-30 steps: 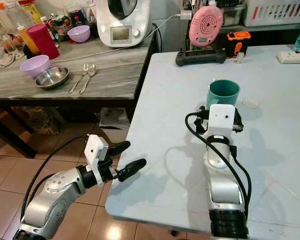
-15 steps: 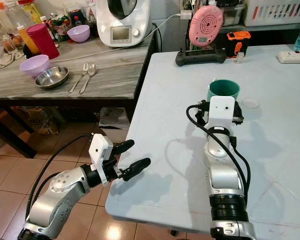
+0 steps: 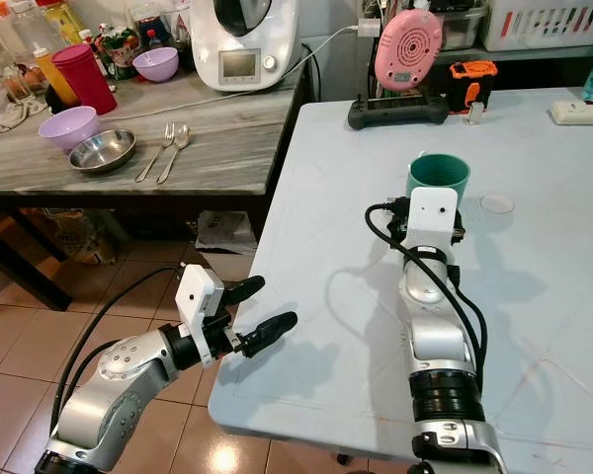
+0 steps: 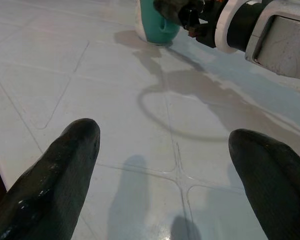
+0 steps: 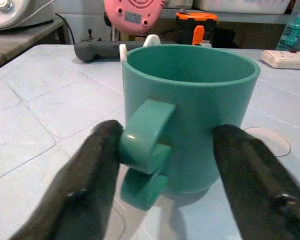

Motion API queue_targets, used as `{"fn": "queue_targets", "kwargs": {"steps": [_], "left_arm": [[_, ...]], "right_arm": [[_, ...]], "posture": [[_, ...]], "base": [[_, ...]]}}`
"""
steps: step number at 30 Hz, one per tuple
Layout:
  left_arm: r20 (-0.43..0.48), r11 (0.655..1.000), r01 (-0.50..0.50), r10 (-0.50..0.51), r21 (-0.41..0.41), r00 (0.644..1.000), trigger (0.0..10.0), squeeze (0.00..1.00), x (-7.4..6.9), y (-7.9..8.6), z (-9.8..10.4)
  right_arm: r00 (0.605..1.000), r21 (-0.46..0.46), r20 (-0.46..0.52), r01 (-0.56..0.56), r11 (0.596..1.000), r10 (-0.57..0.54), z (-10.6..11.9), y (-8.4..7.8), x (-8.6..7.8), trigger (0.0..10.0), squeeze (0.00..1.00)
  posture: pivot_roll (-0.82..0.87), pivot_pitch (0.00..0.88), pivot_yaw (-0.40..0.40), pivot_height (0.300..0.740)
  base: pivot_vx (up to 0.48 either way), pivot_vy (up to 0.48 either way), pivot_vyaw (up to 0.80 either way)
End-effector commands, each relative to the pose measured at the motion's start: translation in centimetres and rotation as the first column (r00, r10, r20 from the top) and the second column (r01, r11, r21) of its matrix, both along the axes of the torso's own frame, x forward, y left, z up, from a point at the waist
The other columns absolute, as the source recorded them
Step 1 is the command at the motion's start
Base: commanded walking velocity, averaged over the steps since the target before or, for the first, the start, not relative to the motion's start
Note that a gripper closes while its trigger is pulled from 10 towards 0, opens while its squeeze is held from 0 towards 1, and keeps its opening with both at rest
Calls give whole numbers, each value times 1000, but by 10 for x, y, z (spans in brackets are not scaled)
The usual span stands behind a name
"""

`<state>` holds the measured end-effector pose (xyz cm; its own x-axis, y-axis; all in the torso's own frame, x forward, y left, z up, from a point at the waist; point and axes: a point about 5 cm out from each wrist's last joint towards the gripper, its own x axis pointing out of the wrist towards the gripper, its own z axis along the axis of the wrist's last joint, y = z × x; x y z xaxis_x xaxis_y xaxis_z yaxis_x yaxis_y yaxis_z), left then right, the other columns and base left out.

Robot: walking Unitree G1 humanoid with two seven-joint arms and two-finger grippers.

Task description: Setting the table

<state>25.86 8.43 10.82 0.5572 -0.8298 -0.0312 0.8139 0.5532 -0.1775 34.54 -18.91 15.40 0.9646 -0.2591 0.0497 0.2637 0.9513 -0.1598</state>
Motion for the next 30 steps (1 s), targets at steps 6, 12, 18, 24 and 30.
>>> {"fn": "queue_targets", "kwargs": {"steps": [6, 12, 18, 24, 30], "left_arm": [[-3, 999, -21, 21, 26, 1000, 10000, 0, 0, 6, -4], [-1, 999, -22, 22, 28, 1000, 10000, 0, 0, 6, -4], [-1, 999, -25, 25, 28, 1000, 10000, 0, 1, 5, -4], [0, 999, -26, 26, 28, 1000, 10000, 0, 1, 5, -4], [3, 999, -31, 31, 28, 1000, 10000, 0, 2, 5, -4]], "right_arm": [[1000, 26, 1, 12, 1000, -12, -3, 1, 0, 0, 0], [999, 27, 1, 32, 999, -32, -5, -4, -4, 0, 0], [999, 30, -8, 50, 998, -50, -9, -9, -8, 0, 0], [998, 27, -6, 56, 998, -56, -9, -10, -8, 0, 0], [999, 17, 6, 44, 999, -44, -4, -8, -7, 902, 0]], "posture": [[-263, 74, 147, 740], [-266, 73, 145, 740], [-268, 71, 146, 740], [-271, 71, 147, 740], [-269, 71, 144, 740]], "base": [[0, 0, 0], [0, 0, 0], [0, 0, 0], [0, 0, 0], [0, 0, 0]]}}
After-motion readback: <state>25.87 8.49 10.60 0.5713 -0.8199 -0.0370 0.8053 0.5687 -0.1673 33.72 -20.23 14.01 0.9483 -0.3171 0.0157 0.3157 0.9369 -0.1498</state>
